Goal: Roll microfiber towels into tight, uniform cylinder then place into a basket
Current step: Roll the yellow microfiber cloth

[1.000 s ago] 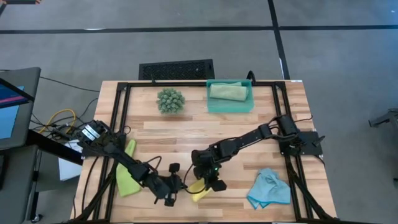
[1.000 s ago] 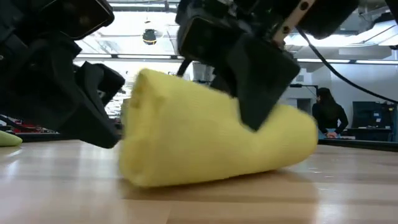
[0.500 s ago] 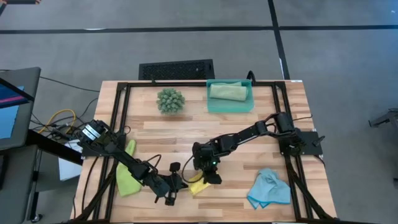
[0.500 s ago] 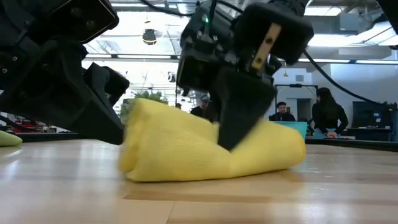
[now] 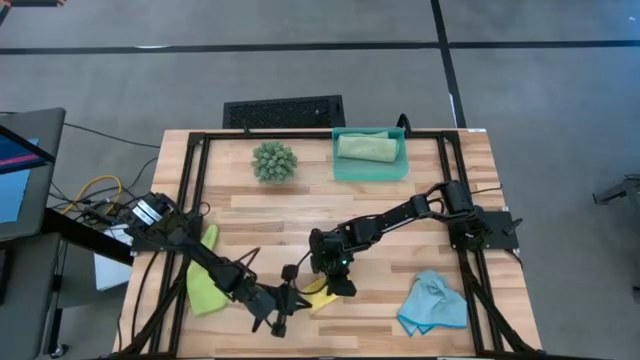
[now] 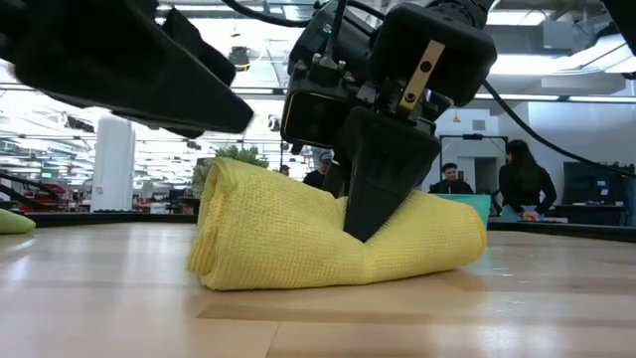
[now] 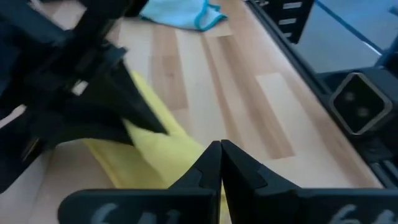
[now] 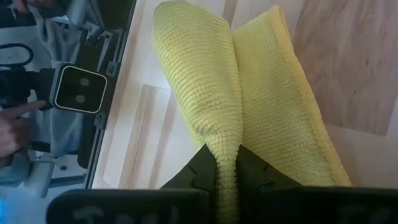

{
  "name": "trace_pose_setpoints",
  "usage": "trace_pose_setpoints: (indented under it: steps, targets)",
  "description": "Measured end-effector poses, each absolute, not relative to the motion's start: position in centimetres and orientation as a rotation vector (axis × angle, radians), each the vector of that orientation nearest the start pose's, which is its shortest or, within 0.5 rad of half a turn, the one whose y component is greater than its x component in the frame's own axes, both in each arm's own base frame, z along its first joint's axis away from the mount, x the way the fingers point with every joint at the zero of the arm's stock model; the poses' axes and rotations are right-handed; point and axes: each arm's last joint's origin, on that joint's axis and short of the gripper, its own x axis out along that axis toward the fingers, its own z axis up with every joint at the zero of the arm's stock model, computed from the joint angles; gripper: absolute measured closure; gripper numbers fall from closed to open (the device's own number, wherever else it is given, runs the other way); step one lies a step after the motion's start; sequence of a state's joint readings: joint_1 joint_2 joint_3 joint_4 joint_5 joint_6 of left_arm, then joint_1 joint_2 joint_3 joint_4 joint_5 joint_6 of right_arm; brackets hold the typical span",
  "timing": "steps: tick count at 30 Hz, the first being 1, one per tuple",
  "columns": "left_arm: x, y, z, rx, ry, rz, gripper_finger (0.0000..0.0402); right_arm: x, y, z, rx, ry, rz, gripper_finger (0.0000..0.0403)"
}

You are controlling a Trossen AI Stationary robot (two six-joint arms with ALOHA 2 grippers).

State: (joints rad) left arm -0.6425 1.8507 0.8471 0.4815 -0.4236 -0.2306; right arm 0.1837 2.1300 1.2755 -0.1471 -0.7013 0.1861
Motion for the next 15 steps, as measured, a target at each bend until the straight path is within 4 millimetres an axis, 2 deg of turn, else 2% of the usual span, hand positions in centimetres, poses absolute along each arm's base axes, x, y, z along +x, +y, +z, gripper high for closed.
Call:
trace_pose_setpoints:
  steps: [6, 15]
  targets:
    - [29.2, -19.8, 12.9, 0.007, 0.547, -0.116, 0.0401, 40.4, 9.8, 10.6, 0.399, 1.056, 0.737, 0.0321]
    - [29.0, -19.6, 12.5, -0.010, 0.592, -0.093, 0.0401, 40.4, 10.3, 10.7, 0.372, 1.030, 0.803, 0.0220]
